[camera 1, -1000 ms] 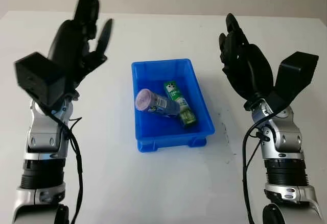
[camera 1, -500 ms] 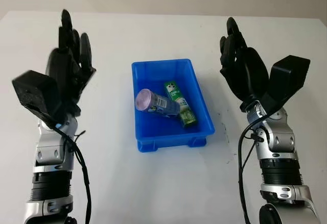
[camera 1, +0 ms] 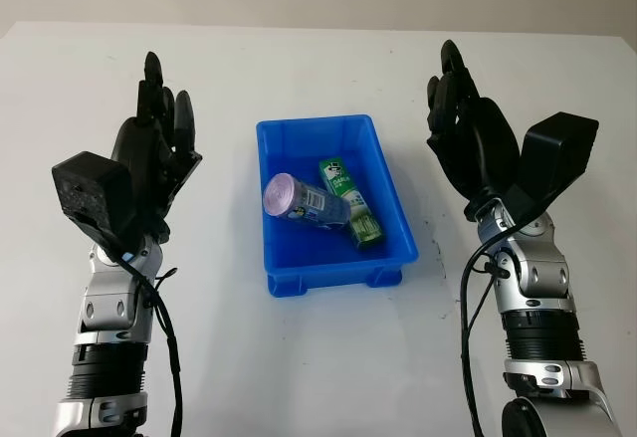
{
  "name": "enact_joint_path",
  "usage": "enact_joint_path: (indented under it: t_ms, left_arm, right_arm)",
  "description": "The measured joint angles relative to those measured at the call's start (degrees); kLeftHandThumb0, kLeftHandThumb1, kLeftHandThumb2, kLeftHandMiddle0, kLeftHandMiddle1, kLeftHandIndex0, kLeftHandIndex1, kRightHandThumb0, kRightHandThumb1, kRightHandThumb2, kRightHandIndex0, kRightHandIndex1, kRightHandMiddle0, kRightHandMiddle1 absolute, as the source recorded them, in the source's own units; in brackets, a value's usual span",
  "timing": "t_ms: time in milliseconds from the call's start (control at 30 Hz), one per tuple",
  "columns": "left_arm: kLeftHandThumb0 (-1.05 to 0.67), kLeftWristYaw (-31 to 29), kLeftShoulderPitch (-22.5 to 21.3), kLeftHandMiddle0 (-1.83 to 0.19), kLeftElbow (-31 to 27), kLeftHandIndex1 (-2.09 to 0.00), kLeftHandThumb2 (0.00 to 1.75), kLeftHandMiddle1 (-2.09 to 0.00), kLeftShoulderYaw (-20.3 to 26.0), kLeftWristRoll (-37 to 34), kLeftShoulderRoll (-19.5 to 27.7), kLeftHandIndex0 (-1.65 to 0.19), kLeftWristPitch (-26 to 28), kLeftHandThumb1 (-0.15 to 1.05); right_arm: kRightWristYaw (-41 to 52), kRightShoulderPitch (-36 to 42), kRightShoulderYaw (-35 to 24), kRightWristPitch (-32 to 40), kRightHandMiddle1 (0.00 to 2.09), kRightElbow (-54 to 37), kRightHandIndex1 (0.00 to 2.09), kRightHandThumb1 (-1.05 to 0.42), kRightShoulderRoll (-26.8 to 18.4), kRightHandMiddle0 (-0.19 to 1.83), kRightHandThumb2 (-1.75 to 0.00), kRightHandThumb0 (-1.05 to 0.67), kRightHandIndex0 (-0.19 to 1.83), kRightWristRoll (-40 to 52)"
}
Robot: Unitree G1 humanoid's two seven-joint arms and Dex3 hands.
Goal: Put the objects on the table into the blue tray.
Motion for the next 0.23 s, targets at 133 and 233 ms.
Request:
enact_joint_path:
  t_ms: [133,233]
  left_arm:
    - [-0.8,-0.4,0.0,0.19,0.0,0.0,0.7,0.0,-0.4,0.0,0.1,0.19,0.1,1.05]
    - [-0.8,-0.4,0.0,0.19,-0.8,0.0,0.69,0.0,-0.4,0.0,0.1,0.19,0.8,1.05]
  right_arm:
    - [-0.2,0.0,0.0,0.0,0.0,0.0,0.0,-1.05,0.0,-0.19,-0.78,-0.81,-0.19,-0.2]
    - [-0.2,0.0,0.0,0.0,0.0,-0.1,0.0,-1.05,0.0,-0.19,-0.78,-0.81,-0.19,-0.2]
